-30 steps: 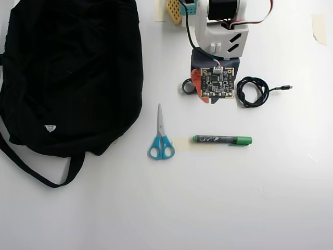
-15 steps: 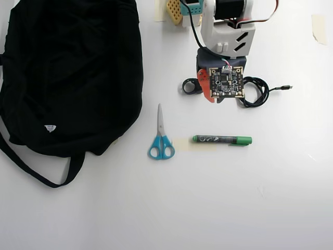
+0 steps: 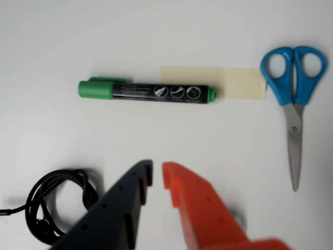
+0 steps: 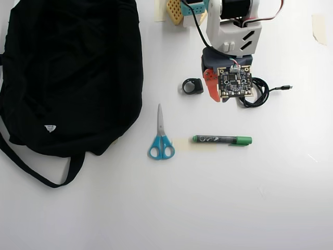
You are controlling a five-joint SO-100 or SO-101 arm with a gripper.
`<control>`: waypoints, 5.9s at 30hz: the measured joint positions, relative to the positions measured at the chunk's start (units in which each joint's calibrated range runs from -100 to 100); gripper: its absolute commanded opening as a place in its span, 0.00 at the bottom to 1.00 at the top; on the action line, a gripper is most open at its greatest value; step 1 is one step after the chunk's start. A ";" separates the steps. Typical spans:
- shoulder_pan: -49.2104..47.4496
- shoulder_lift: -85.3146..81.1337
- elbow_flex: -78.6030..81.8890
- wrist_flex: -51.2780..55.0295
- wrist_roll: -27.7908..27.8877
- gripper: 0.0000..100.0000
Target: Put the green marker into the black bag
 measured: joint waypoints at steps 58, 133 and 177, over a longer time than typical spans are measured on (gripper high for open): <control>0.51 4.65 15.02 -22.84 21.05 0.02; -1.10 27.56 0.08 -25.25 49.08 0.02; -1.54 30.97 -11.56 -16.66 49.67 0.14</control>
